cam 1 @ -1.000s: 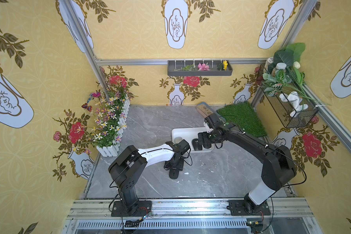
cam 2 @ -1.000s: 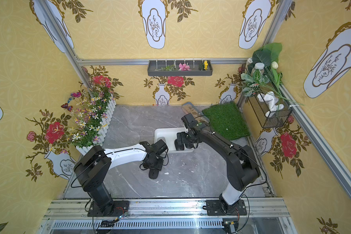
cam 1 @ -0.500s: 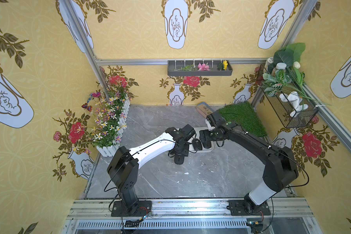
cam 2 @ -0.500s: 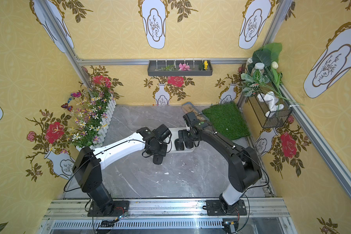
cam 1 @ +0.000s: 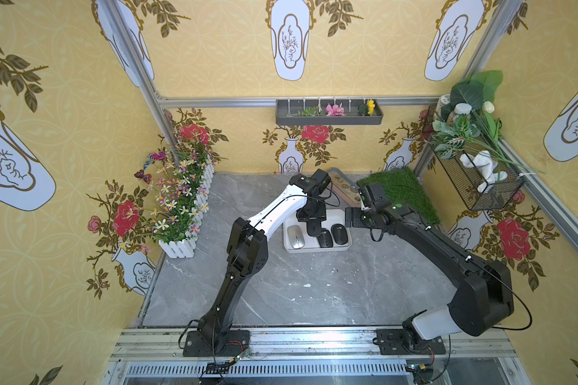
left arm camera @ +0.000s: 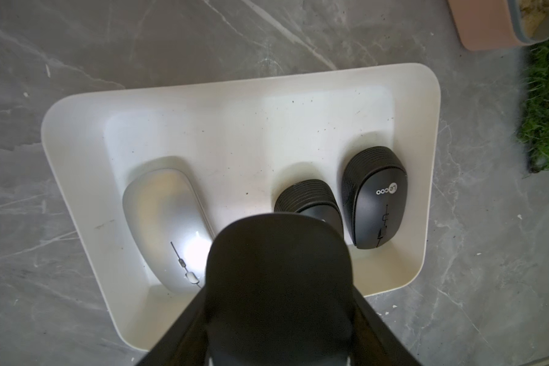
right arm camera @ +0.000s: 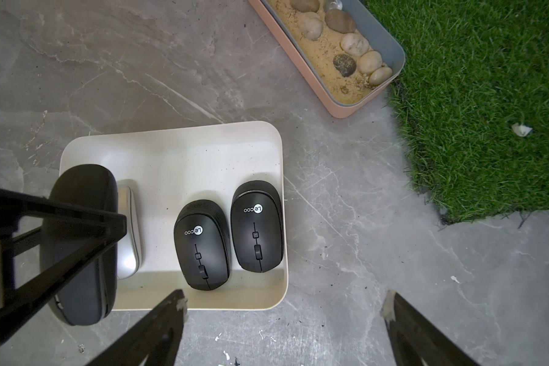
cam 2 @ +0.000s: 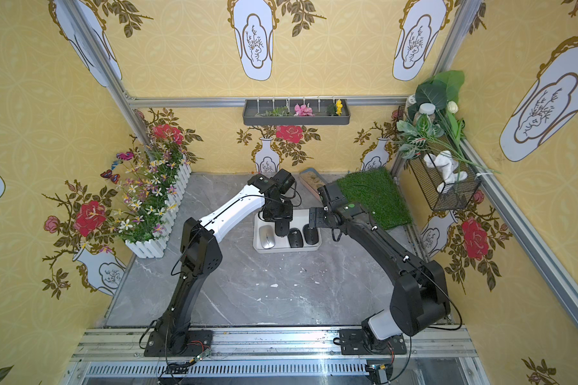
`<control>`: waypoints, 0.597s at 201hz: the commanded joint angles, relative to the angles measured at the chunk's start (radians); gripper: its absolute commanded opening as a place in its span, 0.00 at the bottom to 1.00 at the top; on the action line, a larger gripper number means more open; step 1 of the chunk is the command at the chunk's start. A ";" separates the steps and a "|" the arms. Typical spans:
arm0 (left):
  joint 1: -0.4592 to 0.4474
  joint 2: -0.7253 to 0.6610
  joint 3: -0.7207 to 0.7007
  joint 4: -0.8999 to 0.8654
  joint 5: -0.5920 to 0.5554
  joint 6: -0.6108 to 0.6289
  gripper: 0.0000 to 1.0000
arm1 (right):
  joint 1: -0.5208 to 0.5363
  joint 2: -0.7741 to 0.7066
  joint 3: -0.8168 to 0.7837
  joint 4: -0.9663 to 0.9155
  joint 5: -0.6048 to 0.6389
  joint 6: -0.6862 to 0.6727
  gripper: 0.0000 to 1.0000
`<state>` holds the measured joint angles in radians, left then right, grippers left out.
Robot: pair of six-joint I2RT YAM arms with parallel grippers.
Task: Put the mouse in the storage box
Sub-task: Place the mouse in the storage box.
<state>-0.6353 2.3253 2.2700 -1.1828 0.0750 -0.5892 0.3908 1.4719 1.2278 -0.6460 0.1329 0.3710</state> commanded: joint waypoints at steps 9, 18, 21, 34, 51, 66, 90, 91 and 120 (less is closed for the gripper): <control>0.003 0.022 -0.038 -0.055 -0.021 -0.054 0.49 | -0.007 -0.019 -0.016 0.036 0.020 0.017 0.97; 0.004 0.022 -0.061 -0.047 -0.027 -0.055 0.49 | -0.009 -0.021 -0.017 0.038 0.018 0.018 0.98; 0.005 0.022 -0.069 -0.041 -0.027 -0.054 0.49 | -0.009 -0.021 -0.017 0.038 0.018 0.017 0.98; 0.005 0.019 -0.098 -0.017 -0.030 -0.055 0.49 | -0.008 -0.019 -0.018 0.038 0.017 0.016 0.97; 0.005 0.024 -0.120 0.004 -0.036 -0.051 0.49 | -0.009 -0.012 -0.018 0.043 0.014 0.014 0.97; 0.005 0.033 -0.127 0.017 -0.039 -0.049 0.49 | -0.009 -0.001 -0.013 0.042 0.010 0.007 0.97; 0.006 0.059 -0.119 0.036 -0.037 -0.046 0.50 | -0.010 0.015 -0.008 0.047 0.006 0.001 0.97; 0.006 0.060 -0.117 0.037 -0.037 -0.046 0.50 | -0.009 0.016 -0.008 0.048 0.005 0.000 0.97; 0.006 0.103 -0.084 0.030 -0.038 -0.043 0.50 | -0.009 0.031 -0.011 0.051 0.004 -0.009 0.97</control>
<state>-0.6292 2.3966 2.1681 -1.1568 0.0479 -0.6331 0.3817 1.4925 1.2144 -0.6231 0.1337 0.3798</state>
